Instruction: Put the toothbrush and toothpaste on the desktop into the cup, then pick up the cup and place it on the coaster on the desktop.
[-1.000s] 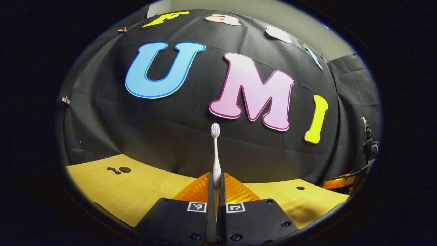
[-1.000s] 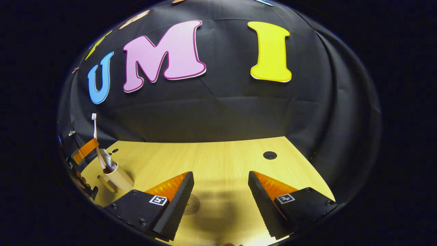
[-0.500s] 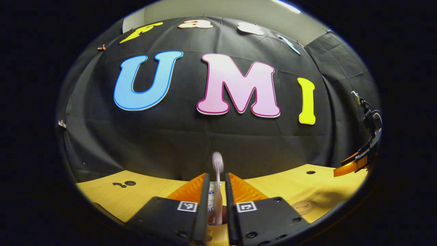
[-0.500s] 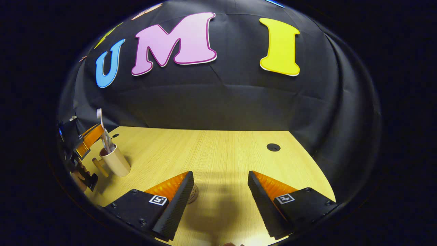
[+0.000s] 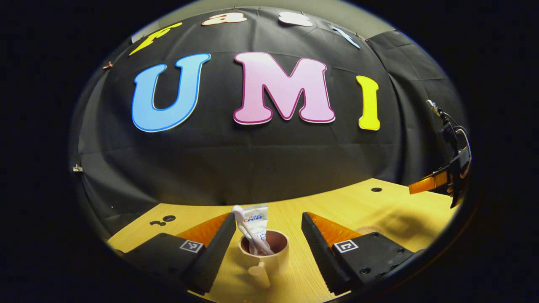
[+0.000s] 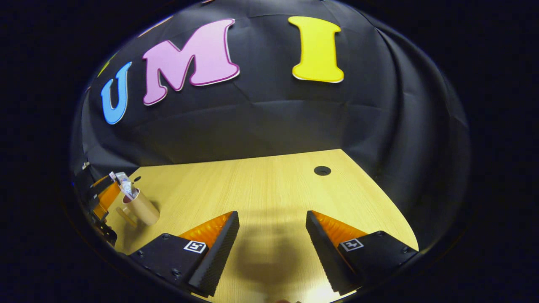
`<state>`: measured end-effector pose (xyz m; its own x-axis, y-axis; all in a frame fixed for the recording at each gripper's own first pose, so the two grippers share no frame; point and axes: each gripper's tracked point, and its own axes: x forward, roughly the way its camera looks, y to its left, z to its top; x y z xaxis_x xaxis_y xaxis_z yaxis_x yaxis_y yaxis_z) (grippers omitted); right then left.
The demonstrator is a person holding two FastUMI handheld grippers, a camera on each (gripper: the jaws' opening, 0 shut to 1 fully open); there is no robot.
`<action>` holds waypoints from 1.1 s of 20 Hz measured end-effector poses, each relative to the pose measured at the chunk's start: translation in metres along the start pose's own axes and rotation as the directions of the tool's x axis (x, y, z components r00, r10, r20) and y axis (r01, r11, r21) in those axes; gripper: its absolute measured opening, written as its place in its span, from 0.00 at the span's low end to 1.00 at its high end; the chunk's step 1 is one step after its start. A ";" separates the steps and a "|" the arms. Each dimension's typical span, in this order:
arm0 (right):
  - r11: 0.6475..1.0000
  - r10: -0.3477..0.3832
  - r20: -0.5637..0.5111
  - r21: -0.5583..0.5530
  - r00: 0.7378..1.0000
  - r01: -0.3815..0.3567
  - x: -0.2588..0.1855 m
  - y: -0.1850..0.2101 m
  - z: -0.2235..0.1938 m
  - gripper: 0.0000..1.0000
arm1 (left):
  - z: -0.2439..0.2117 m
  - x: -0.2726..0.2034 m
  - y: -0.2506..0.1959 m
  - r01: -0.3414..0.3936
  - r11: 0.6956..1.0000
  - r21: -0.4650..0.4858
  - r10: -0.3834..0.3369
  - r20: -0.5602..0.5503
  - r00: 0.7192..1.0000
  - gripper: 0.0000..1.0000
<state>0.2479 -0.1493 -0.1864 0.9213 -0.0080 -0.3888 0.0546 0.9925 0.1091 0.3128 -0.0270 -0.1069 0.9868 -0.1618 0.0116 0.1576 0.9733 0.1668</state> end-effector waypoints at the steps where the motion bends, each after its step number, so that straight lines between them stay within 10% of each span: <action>1: 1.000 -0.010 -0.001 0.009 1.000 0.010 -0.003 -0.003 0.000 0.98 | 0.000 -0.003 0.003 -0.005 1.000 0.007 0.005 -0.024 1.000 0.96; 11: 1.000 -0.030 -0.010 0.000 0.999 0.030 -0.044 -0.022 0.003 0.98 | -0.039 -0.018 0.013 0.008 1.000 -0.026 -0.018 -0.411 0.911 0.99; 22: 0.990 -0.091 -0.064 0.103 0.994 0.098 -0.089 -0.047 -0.030 0.98 | -0.104 -0.009 0.014 -0.001 0.999 -0.045 -0.035 -0.786 0.617 0.99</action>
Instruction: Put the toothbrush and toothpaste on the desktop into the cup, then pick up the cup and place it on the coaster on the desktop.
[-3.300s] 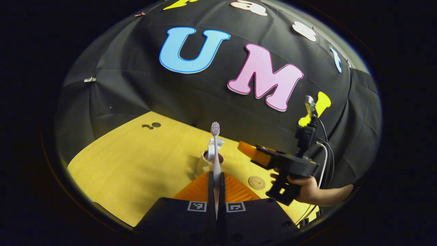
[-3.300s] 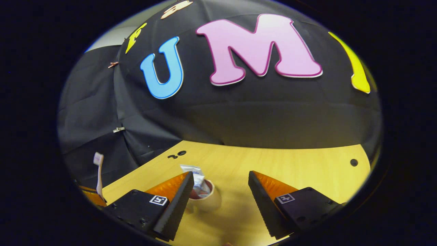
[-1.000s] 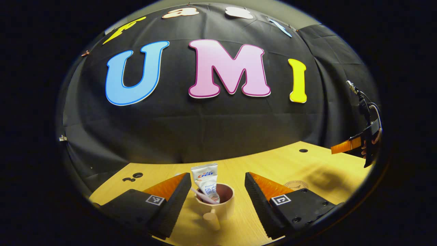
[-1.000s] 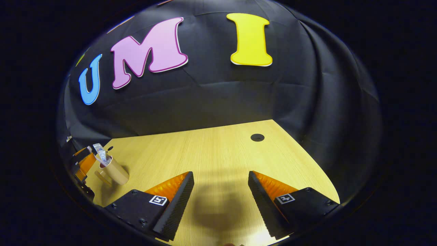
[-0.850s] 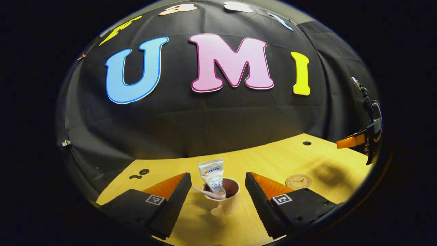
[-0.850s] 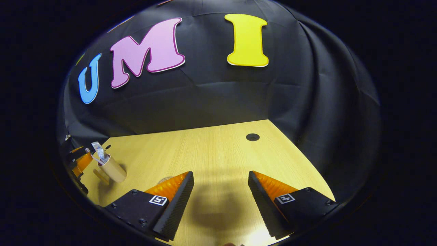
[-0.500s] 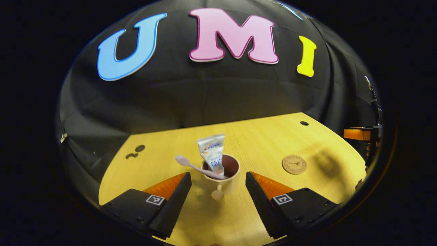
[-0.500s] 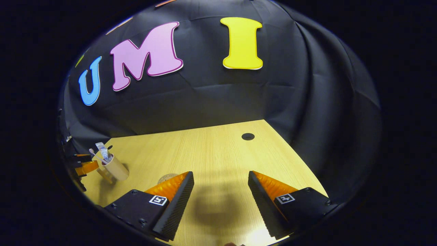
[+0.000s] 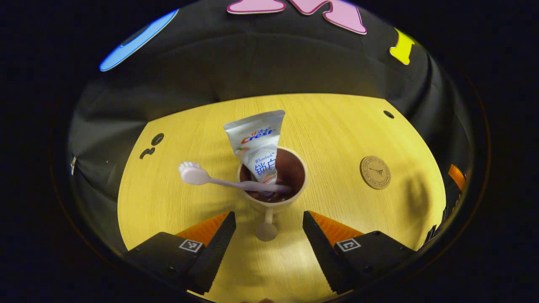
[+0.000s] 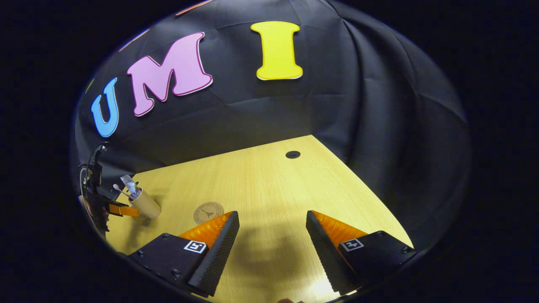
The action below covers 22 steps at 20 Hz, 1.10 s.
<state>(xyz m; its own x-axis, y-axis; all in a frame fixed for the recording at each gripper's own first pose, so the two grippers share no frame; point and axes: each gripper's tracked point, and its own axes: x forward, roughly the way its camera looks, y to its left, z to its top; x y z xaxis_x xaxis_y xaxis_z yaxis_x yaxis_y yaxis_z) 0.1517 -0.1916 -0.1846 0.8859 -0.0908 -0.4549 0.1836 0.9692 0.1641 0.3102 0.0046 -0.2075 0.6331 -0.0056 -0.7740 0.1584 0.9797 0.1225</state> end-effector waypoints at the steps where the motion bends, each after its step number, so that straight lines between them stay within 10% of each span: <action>1: 1.000 -0.011 -0.004 0.009 1.000 0.012 -0.002 -0.006 -0.004 0.98 | 0.001 0.003 0.000 0.009 1.000 0.026 -0.009 -0.023 1.000 0.99; 9: 0.989 -0.128 -0.044 0.073 0.991 0.131 -0.018 -0.067 -0.028 0.99 | -0.001 0.030 -0.003 0.054 0.990 0.133 -0.024 -0.216 0.976 0.97; 16: 0.974 -0.170 -0.071 0.138 0.983 0.178 -0.027 -0.082 -0.039 0.98 | -0.021 0.045 0.001 0.066 0.994 0.088 -0.034 -0.322 0.946 0.36; 22: 0.979 -0.146 -0.097 0.129 0.984 0.158 -0.024 -0.072 -0.045 0.98 | -0.022 0.040 -0.005 0.110 0.991 0.076 -0.081 -0.314 0.946 0.31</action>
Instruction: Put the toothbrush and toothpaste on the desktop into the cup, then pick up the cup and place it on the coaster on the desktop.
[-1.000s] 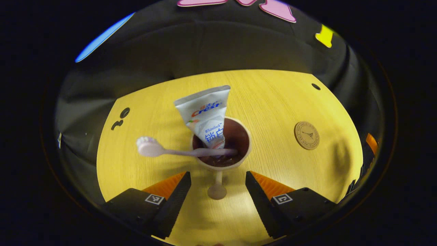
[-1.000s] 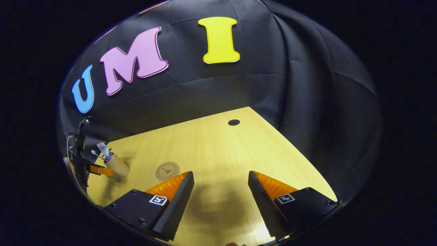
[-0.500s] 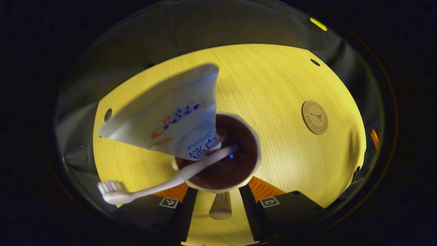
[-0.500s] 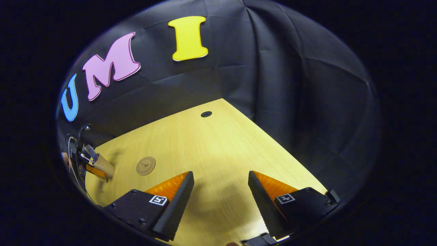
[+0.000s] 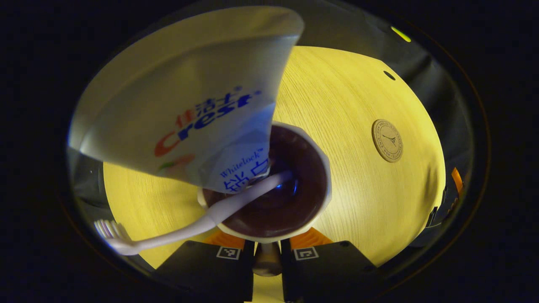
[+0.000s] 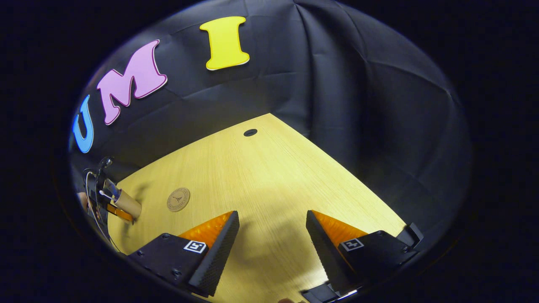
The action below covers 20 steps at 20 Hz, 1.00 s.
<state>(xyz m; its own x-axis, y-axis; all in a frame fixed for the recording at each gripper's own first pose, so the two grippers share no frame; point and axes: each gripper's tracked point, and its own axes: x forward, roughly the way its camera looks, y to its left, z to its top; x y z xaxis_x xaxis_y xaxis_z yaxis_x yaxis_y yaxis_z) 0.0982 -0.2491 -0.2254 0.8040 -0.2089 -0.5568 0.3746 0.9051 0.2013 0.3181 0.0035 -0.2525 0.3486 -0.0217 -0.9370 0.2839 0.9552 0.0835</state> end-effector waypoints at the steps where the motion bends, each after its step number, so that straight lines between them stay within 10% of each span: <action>1: 1.000 0.004 0.001 0.001 1.000 -0.004 -0.001 0.002 0.000 0.98 | 0.000 -0.001 -0.003 0.006 1.000 -0.007 -0.006 0.007 1.000 0.35; 20: 0.996 -0.072 0.033 0.064 0.997 0.070 -0.032 -0.067 0.000 0.98 | 0.045 -0.019 -0.146 0.092 0.951 0.296 -0.104 0.024 0.994 0.30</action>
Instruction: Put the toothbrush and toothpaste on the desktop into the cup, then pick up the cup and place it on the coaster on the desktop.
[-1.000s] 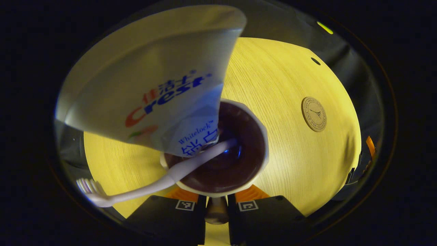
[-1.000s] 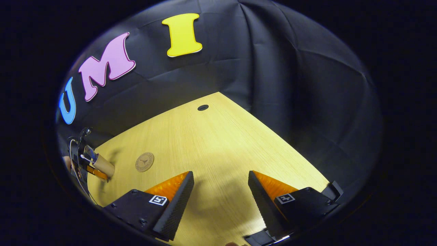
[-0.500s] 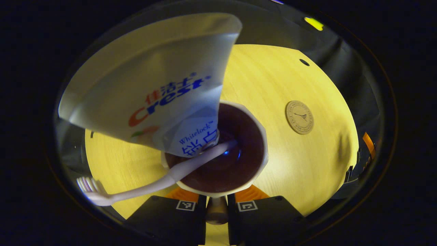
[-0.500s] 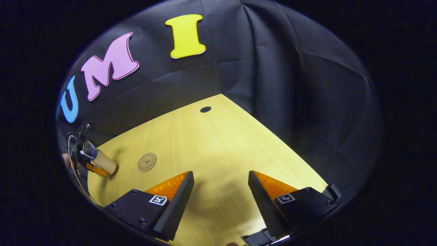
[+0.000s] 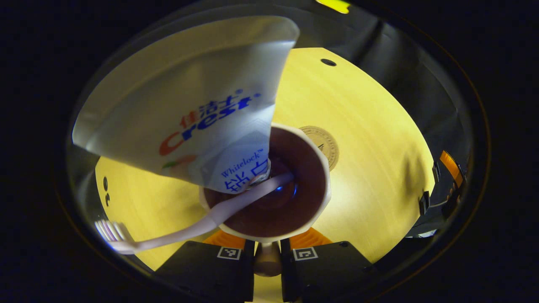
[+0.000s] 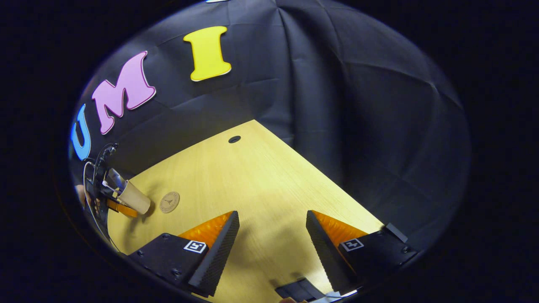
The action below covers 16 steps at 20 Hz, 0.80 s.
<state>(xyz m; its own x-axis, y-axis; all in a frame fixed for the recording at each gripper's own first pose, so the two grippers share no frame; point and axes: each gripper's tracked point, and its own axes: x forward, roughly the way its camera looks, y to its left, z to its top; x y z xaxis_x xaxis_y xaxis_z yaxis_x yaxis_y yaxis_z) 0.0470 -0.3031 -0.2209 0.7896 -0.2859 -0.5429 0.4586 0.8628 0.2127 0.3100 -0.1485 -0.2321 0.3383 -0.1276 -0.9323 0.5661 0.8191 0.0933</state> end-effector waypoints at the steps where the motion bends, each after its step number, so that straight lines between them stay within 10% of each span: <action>1: 1.000 -0.018 0.001 0.018 1.000 0.018 -0.003 -0.011 -0.002 0.98 | 0.007 0.002 -0.008 0.007 1.000 0.014 -0.007 0.000 1.000 0.30; 16: 0.979 -0.173 -0.007 0.112 0.985 0.172 -0.033 -0.096 -0.017 0.98 | 0.046 0.035 -0.064 -0.003 0.991 0.134 0.008 -0.039 0.999 0.30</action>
<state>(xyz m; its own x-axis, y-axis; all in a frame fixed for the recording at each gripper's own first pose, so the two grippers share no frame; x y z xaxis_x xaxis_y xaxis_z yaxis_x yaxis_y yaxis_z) -0.0300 -0.3692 -0.2368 0.6958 -0.4280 -0.5768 0.6305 0.7486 0.2051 0.3201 -0.2311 -0.2542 0.3135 -0.0995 -0.9444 0.6606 0.7372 0.1416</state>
